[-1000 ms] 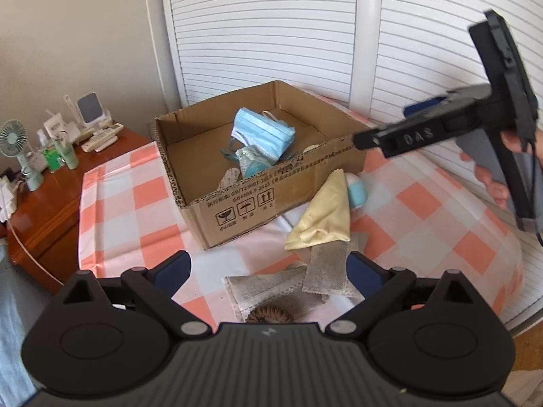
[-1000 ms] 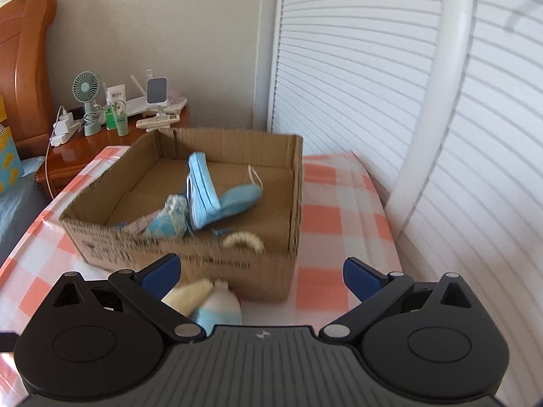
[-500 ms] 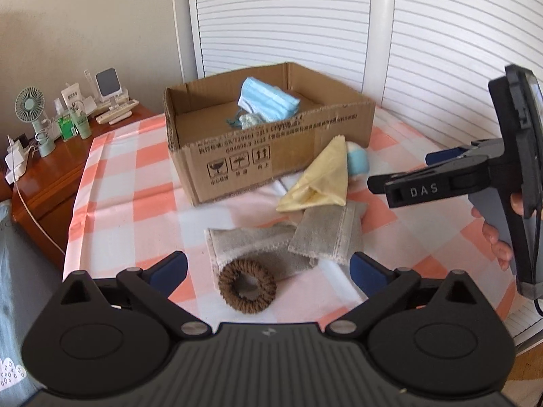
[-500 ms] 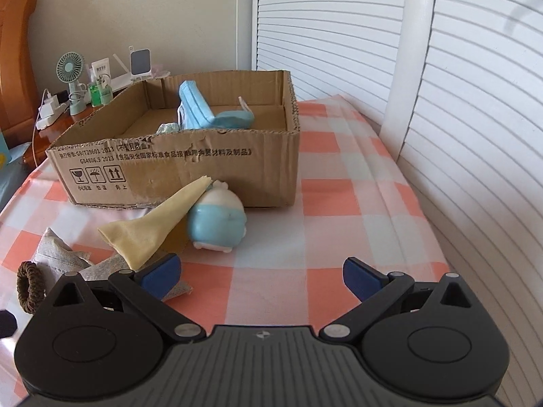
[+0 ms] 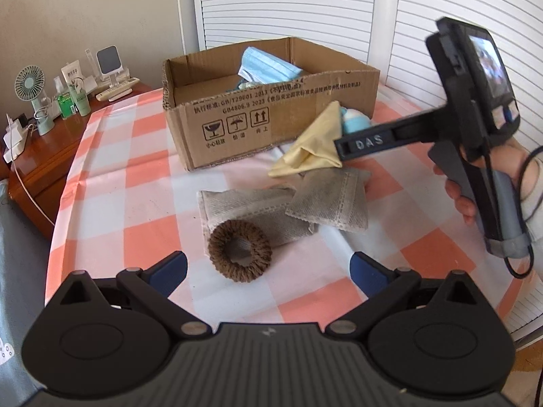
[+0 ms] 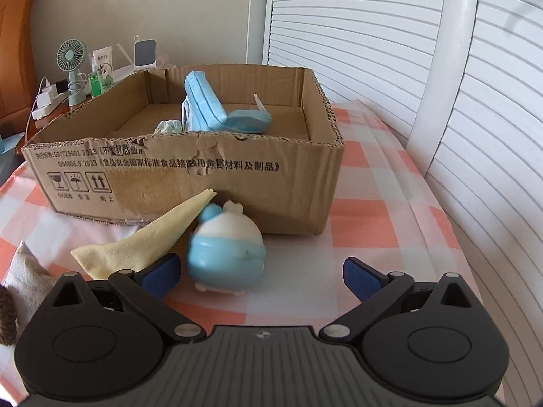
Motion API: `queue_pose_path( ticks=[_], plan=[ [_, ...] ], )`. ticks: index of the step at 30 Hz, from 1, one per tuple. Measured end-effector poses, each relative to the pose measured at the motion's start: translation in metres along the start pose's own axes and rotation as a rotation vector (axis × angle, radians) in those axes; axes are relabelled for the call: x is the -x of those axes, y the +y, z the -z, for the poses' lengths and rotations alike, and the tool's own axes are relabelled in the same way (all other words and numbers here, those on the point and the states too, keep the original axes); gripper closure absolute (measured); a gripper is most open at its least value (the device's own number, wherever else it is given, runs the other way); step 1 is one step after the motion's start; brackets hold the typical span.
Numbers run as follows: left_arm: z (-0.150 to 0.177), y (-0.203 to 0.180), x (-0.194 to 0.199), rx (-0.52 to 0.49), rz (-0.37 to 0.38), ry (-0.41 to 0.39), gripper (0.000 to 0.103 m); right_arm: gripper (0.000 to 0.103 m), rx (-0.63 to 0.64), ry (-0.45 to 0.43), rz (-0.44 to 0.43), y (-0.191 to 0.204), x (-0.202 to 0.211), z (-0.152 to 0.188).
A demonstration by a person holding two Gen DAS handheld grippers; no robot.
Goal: Organize soft objects
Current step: 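Move both grippers back toward the remaining items on the cloth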
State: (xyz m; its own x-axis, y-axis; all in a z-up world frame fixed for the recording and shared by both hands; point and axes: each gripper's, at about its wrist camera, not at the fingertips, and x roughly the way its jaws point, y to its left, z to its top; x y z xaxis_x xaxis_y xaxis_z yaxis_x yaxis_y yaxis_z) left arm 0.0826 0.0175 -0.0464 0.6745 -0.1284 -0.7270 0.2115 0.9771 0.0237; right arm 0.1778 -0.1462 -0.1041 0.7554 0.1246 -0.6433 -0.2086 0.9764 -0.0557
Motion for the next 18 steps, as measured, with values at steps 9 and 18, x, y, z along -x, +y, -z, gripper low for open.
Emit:
queue_pose_path(
  ticks=[9,18],
  plan=[
    [0.005,-0.002,-0.006,-0.013,-0.012,0.019,0.001,0.000,-0.041,0.023,0.047,-0.011,-0.005,0.007],
    [0.010,0.000,-0.019,0.011,-0.008,0.056,0.001,0.000,-0.088,0.026,0.094,-0.034,0.009,0.021]
  ],
)
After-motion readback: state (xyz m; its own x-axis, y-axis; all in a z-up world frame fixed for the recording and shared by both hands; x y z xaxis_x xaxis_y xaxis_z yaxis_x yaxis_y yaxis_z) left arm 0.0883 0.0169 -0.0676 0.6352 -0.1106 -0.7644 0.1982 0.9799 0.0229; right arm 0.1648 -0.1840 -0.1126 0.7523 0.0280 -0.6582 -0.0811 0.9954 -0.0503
